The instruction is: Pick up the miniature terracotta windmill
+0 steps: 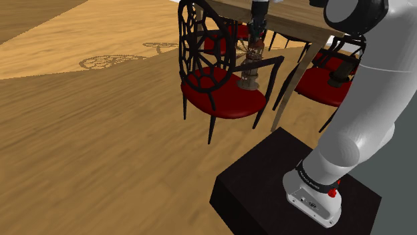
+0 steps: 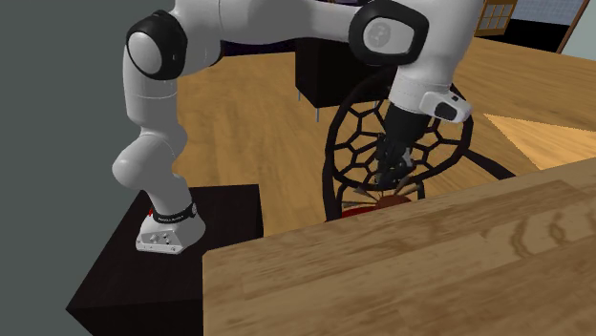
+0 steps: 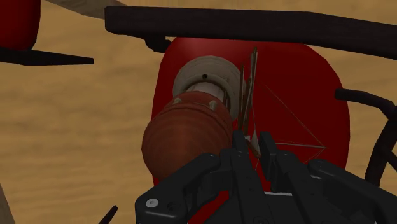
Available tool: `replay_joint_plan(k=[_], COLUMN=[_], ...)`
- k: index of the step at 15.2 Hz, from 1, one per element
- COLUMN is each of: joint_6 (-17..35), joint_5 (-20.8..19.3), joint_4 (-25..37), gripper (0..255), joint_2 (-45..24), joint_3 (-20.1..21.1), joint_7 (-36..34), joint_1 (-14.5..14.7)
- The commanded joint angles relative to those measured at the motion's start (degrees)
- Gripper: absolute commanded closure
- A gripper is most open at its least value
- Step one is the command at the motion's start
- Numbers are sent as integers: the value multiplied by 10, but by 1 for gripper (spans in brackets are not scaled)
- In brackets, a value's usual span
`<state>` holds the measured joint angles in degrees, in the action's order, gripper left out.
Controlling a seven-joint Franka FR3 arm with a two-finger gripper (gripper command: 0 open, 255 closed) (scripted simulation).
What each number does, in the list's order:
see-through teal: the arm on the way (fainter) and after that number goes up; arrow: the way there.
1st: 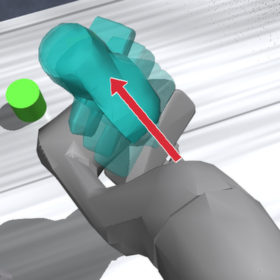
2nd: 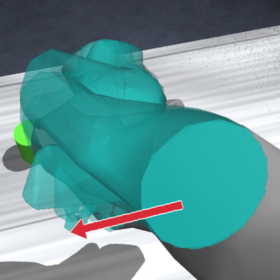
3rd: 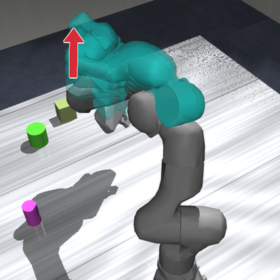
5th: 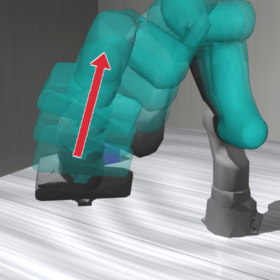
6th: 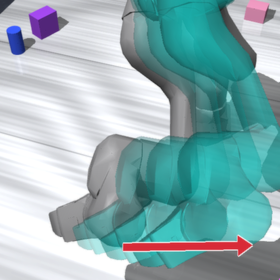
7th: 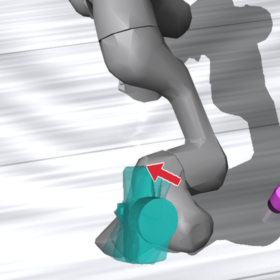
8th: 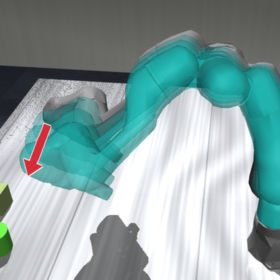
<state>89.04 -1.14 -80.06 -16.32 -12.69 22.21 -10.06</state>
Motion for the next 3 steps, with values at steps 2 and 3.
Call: replay_joint_plan(k=[2,3], joint_6=[-18,-18], joint_5=[0,0], joint_4=[20,20], gripper=[255,255], joint_2=[-1,-1], joint_3=[-1,-1], joint_7=[2,2], joint_1=[-1,-1])
